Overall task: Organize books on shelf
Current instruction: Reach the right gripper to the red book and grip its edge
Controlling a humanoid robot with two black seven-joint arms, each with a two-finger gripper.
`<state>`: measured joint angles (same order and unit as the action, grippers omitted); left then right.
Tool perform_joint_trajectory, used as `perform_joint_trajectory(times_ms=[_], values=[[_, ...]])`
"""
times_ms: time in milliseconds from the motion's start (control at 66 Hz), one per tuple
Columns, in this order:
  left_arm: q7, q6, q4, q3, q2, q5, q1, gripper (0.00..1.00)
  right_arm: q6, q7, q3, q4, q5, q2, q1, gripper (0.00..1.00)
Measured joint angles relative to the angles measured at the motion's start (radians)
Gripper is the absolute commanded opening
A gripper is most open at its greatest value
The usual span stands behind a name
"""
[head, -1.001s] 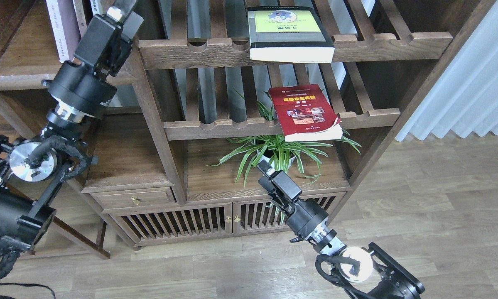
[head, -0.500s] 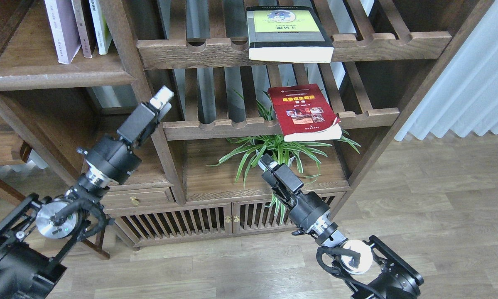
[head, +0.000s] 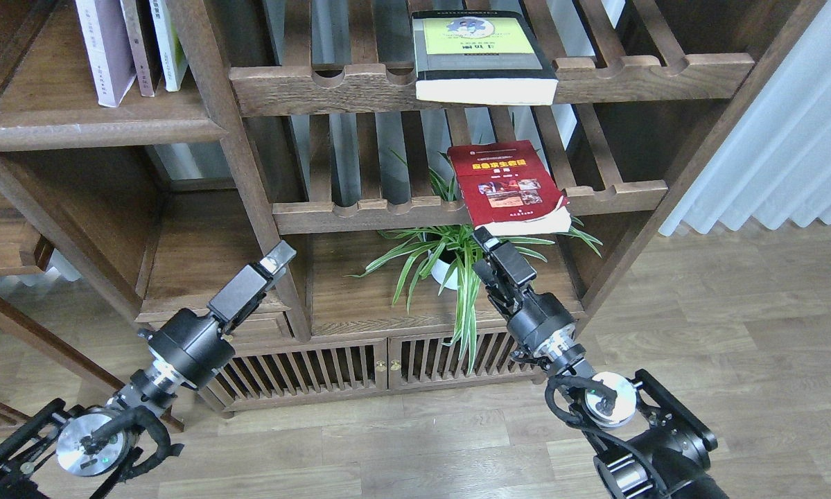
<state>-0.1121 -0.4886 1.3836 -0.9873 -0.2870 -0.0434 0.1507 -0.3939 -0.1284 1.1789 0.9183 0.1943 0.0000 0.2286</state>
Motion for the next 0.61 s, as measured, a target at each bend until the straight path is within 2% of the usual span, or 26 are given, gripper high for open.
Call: perform_joint_trajectory(times_ms=[212,318,606], values=[[-0.035,0.000,0.000,0.009,-0.001,0.005,0.005,1.00,0.106,0.000,0.054,-0.031,0.018,0.000,0.062,0.98],[-0.036,0.000,0.000,0.009,-0.003,0.005,0.005,1.00,0.139,0.000,0.065,-0.061,0.035,0.000,0.099,0.97],[-0.037,0.000,0.000,0.003,-0.015,0.005,0.017,1.00,0.183,-0.001,0.077,-0.170,0.055,0.000,0.189,0.87]])
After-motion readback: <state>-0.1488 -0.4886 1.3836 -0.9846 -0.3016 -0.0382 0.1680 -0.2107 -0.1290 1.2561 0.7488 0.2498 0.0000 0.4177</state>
